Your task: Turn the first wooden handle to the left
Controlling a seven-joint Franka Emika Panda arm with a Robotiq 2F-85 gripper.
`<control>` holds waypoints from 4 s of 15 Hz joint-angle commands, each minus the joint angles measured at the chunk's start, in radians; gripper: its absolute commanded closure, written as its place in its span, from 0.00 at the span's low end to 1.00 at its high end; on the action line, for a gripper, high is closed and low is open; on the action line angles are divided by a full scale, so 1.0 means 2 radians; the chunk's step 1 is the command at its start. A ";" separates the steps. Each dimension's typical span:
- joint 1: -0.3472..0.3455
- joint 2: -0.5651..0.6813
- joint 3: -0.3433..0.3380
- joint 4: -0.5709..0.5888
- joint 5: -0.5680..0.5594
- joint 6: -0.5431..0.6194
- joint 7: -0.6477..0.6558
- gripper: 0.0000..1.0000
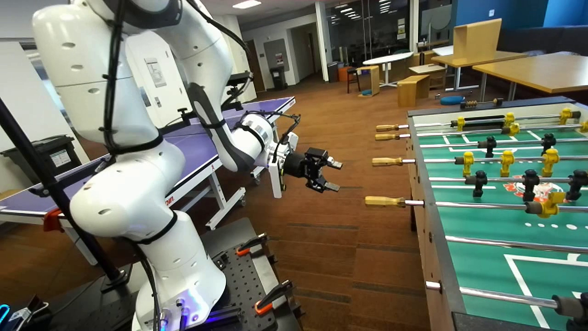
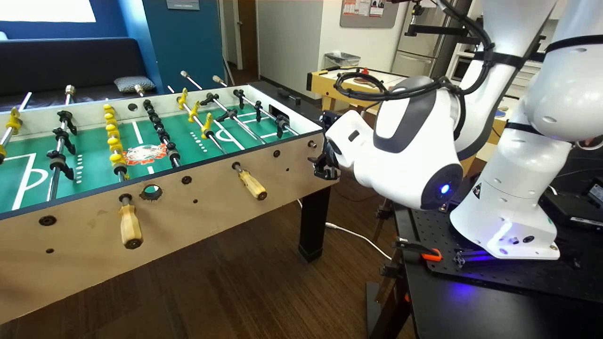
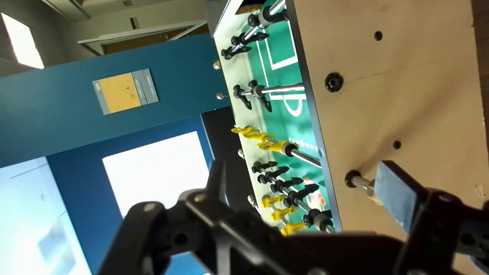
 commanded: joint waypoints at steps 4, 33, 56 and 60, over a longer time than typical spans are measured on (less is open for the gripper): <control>0.216 0.177 -0.227 0.073 -0.092 -0.065 0.087 0.00; 0.328 0.382 -0.341 0.256 -0.170 -0.178 0.026 0.00; 0.325 0.381 -0.340 0.279 -0.206 -0.148 -0.037 0.84; 0.322 0.369 -0.338 0.276 -0.206 -0.127 -0.149 0.84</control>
